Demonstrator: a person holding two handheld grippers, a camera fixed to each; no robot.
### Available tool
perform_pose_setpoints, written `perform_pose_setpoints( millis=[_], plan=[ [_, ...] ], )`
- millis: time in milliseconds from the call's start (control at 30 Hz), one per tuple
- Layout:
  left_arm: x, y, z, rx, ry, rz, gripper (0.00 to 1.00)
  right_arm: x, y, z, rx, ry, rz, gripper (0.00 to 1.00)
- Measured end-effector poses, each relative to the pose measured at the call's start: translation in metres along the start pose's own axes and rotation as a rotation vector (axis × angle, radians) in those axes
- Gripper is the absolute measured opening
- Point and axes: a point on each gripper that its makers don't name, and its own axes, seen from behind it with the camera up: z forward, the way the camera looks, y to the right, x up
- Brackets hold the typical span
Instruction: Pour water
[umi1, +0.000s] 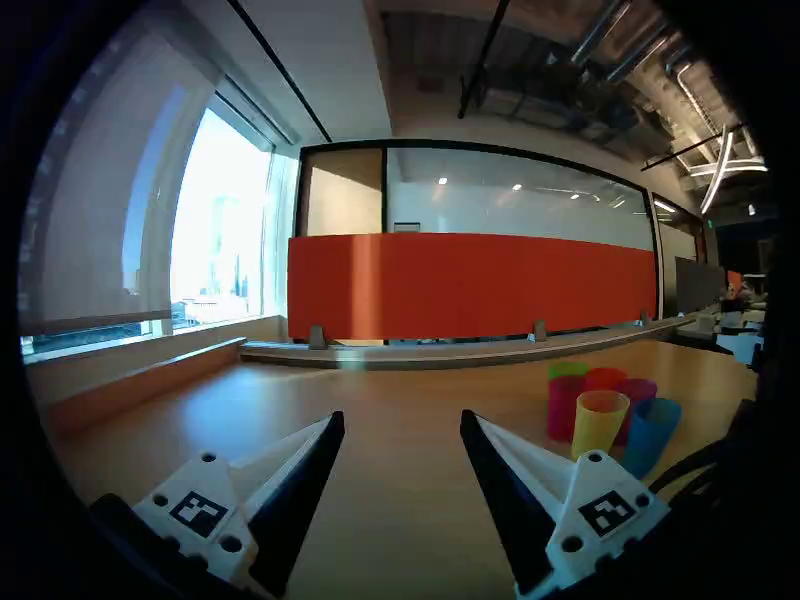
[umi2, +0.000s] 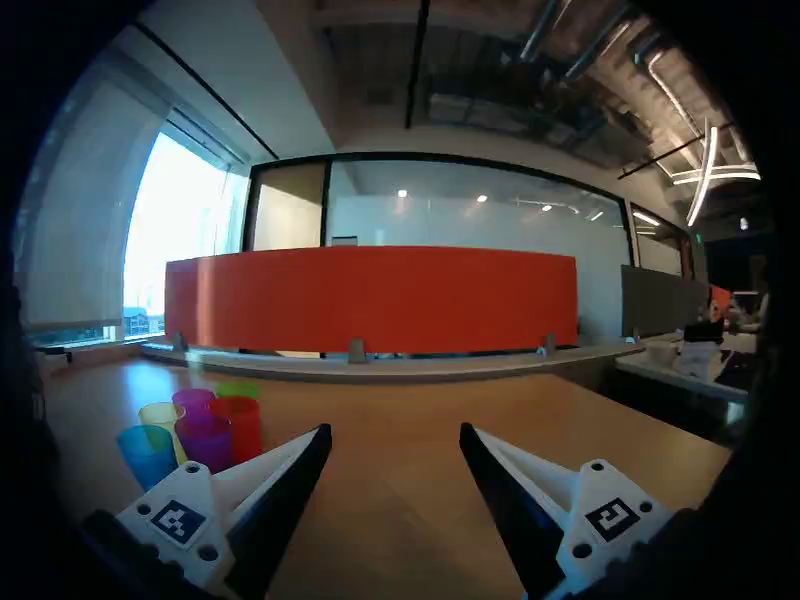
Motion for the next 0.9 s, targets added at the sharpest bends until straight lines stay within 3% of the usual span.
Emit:
perform_pose_setpoints(
  millis=[200, 400, 600, 900],
  plan=[
    [0.0, 0.0, 0.0, 0.0, -0.015, -0.015, 0.86, 0.007, -0.003, -0.001, 0.01, 0.001, -0.008, 0.99],
    [0.009, 0.001, 0.002, -0.01, -0.026, -0.069, 0.85, 0.026, -0.006, -0.001, 0.022, 0.014, -0.028, 0.99],
    [0.027, -0.001, 0.007, -0.016, -0.046, -0.044, 0.85, 0.041, -0.008, 0.001, 0.04, 0.002, -0.028, 0.99],
    [0.074, 0.008, 0.017, -0.051, -0.042, -0.02, 0.86, 0.066, -0.009, 0.005, 0.056, -0.03, -0.011, 0.99]
  ],
)
